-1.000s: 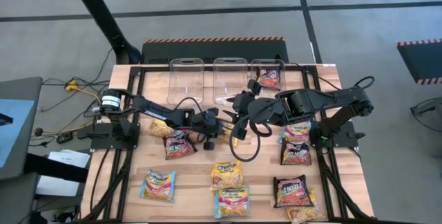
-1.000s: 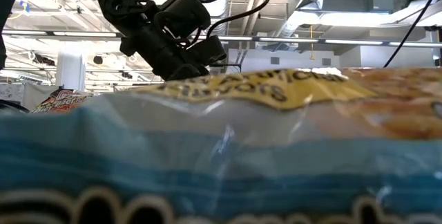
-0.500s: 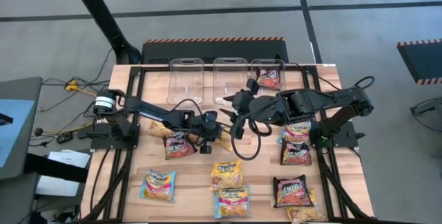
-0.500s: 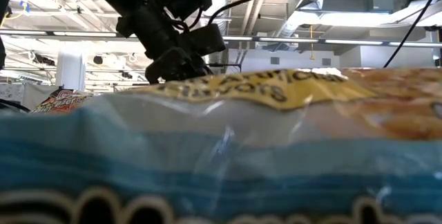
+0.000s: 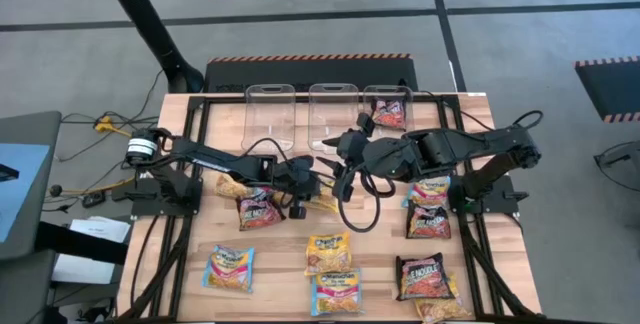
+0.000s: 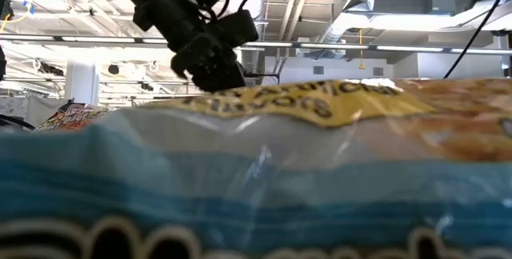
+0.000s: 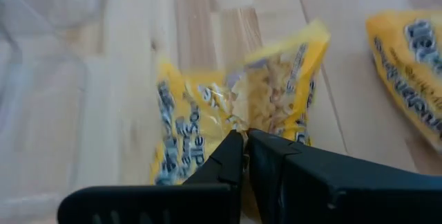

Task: Sort Maruchan noodles
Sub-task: Put the yellow noodle pack into the left transparent bin

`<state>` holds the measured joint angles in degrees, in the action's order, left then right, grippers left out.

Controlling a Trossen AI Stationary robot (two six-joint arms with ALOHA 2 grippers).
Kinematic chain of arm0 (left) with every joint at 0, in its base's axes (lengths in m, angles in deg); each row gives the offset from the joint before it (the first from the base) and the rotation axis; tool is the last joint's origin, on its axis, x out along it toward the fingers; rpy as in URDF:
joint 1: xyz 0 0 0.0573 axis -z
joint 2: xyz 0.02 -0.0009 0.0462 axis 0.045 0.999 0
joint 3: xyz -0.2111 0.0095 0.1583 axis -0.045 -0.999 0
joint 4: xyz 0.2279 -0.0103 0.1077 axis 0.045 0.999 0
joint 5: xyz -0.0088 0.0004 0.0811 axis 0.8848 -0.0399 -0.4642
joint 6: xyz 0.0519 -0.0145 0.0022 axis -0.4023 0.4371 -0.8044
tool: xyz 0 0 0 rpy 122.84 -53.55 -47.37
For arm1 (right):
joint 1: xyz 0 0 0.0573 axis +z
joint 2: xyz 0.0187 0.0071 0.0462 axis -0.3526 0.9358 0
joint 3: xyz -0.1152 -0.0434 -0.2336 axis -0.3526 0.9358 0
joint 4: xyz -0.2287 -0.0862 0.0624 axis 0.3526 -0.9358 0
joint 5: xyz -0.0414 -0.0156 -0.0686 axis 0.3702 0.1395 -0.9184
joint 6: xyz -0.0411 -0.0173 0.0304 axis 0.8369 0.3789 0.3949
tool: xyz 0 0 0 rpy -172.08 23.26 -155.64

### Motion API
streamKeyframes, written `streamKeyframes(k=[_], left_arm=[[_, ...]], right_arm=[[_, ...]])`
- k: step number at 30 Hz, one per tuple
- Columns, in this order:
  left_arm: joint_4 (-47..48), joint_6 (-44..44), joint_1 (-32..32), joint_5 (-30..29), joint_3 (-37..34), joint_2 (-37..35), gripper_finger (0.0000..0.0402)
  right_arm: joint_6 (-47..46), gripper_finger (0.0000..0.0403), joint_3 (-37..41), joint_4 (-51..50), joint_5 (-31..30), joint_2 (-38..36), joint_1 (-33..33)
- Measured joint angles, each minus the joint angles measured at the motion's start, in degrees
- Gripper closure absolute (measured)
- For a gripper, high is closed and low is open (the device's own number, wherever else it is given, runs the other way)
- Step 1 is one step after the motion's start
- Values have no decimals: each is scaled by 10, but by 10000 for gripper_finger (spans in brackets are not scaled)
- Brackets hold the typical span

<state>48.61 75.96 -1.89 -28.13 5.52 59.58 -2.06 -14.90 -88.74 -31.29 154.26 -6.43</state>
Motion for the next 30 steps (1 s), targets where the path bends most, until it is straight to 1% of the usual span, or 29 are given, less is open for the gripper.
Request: streamKeyframes(k=[7, 12, 16, 23, 27, 30], left_arm=[[17, 6, -15, 1, 0, -47, 401], [32, 8, -24, 1, 0, -98, 401], [35, 19, -27, -2, 1, -142, 401], [56, -7, -34, -80, 1, -208, 401], [72, -36, -53, -140, 1, -239, 401], [83, -58, -79, -171, 1, -262, 401]], right_arm=[[44, 202, -53, 1, -17, -2, 0], [53, 202, -86, 0, -19, -2, -1], [104, 202, -112, 3, -19, -2, -2], [170, 202, -134, 5, -43, -2, -17], [205, 202, -141, 6, -45, -2, -26], [227, 202, -141, 4, -45, -2, -36]])
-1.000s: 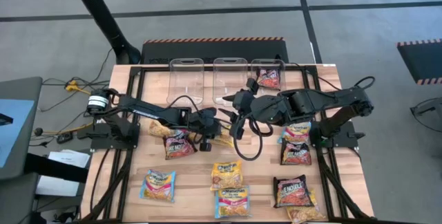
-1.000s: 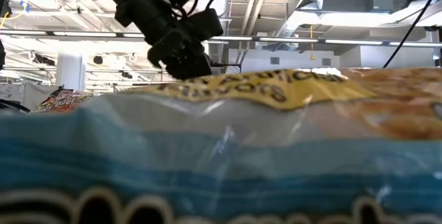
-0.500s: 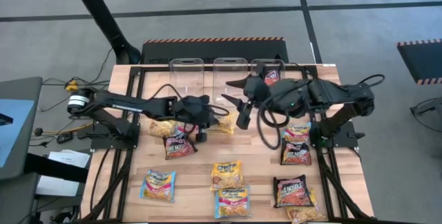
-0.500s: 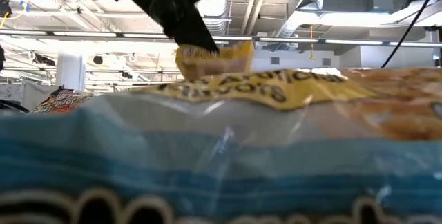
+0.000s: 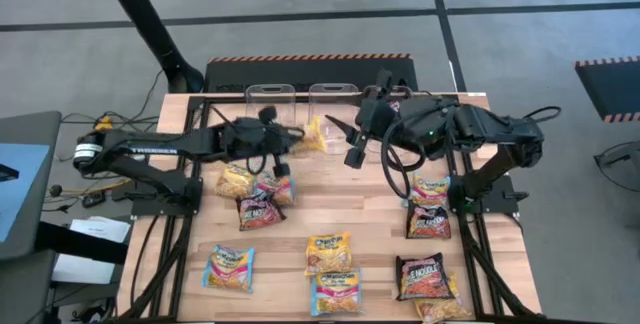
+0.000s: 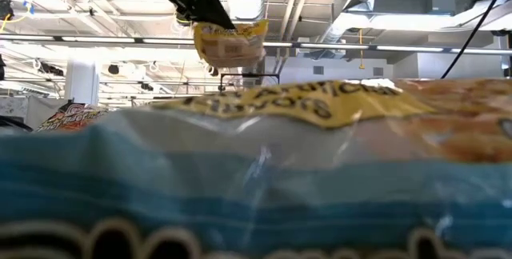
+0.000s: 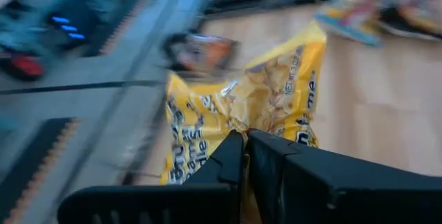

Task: Sort Maruchan noodles
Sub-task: Put the yellow noodle pack into the left transparent bin

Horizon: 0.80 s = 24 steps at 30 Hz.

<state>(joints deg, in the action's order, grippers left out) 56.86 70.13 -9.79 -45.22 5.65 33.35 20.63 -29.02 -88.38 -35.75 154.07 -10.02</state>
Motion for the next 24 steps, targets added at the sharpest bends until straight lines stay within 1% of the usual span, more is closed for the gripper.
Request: streamKeyframes(k=[3, 7, 11, 14, 18, 22, 24], left_arm=[[16, -27, -33, -28, 0, -17, 401], [22, -79, -84, -48, 0, -31, 401], [29, -109, -134, -48, 0, -36, 401], [39, -132, -165, -46, 0, -36, 401], [54, -168, -202, -36, 0, -35, 401], [58, -172, -245, 18, 0, -32, 402], [54, -180, -262, 28, 0, -19, 401]], right_arm=[[19, 202, 0, -3, 0, 0, -13], [29, 202, 0, -5, 0, 0, -34], [31, 202, 0, -8, 0, 0, -60], [56, 202, 0, -9, 0, 0, -79], [86, 202, 0, -16, 2, 0, -105], [90, 202, 0, -30, 3, 0, -128], [90, 202, 0, -39, 3, 0, -138]])
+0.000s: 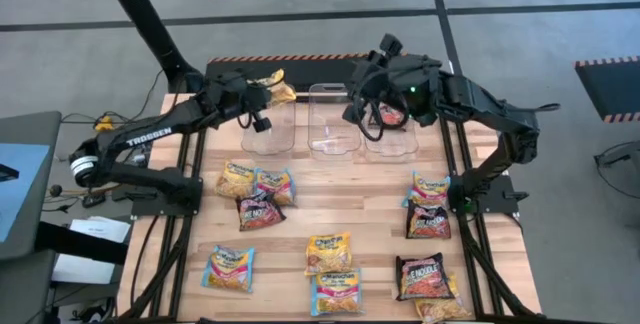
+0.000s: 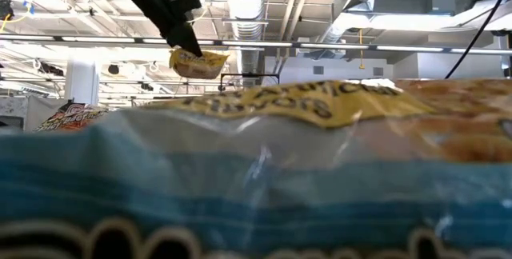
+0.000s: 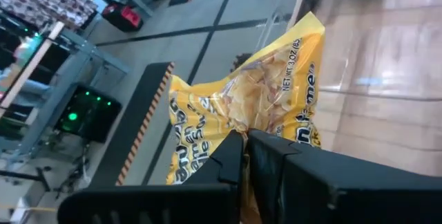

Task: Sort Maruchan noodles
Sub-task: Put the yellow noodle pack into the left transparent bin

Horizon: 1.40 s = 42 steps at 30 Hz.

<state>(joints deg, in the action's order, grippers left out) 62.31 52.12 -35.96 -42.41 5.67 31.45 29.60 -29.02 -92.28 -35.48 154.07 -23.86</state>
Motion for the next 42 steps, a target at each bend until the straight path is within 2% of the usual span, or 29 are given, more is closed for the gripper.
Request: streamKeyframes(k=[9, 17, 26, 36, 42], left_arm=[[1, -48, -27, 18, 0, 96, 401], [-29, -53, -27, 3, 0, 163, 401], [-40, -103, -35, -28, 0, 220, 401], [-53, -115, -35, -41, 0, 237, 401], [-11, -106, -37, -36, 0, 237, 397]], right_arm=[[13, 202, 0, -22, 1, 0, -25], [14, 202, 0, -54, 1, 0, -41], [13, 202, 0, -87, 1, 0, -48], [13, 202, 0, -88, 1, 0, -47], [13, 202, 0, -88, 1, 0, -47]])
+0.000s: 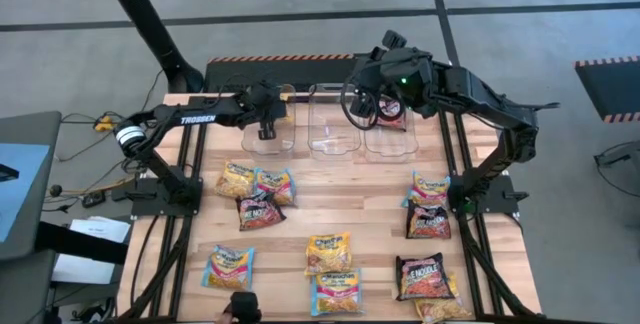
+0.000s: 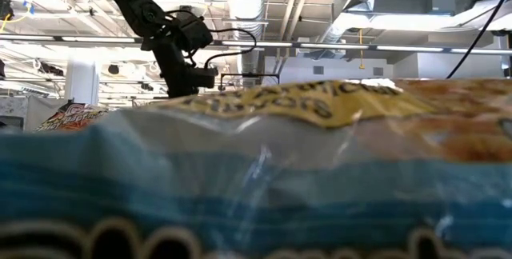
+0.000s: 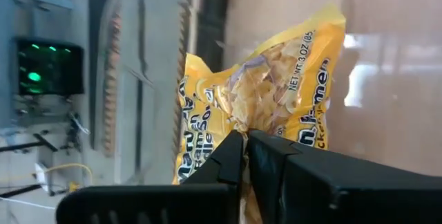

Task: Sort Maruchan noodles
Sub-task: Put the yellow noodle pack into the left transparent bin

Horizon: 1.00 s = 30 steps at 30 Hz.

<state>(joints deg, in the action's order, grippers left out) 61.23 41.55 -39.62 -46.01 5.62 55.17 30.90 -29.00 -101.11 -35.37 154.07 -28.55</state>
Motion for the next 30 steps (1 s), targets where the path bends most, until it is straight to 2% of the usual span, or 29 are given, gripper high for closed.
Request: streamKeyframes(k=[6, 12, 18, 23, 30], left_arm=[[51, 14, 0, 55, 0, 0, 379], [56, 52, -7, 85, 0, 0, 338], [83, 165, -27, 132, 5, 0, 304], [119, 235, -61, 206, 46, 0, 302], [200, 274, -110, 311, 133, -1, 301]], right_arm=[[-9, 202, 0, 0, 0, 0, 0], [-23, 202, 0, 1, -1, 0, 0], [-29, 202, 0, 1, 0, 0, 0], [-41, 202, 0, 0, 0, 0, 0], [-41, 202, 0, 0, 0, 0, 0]])
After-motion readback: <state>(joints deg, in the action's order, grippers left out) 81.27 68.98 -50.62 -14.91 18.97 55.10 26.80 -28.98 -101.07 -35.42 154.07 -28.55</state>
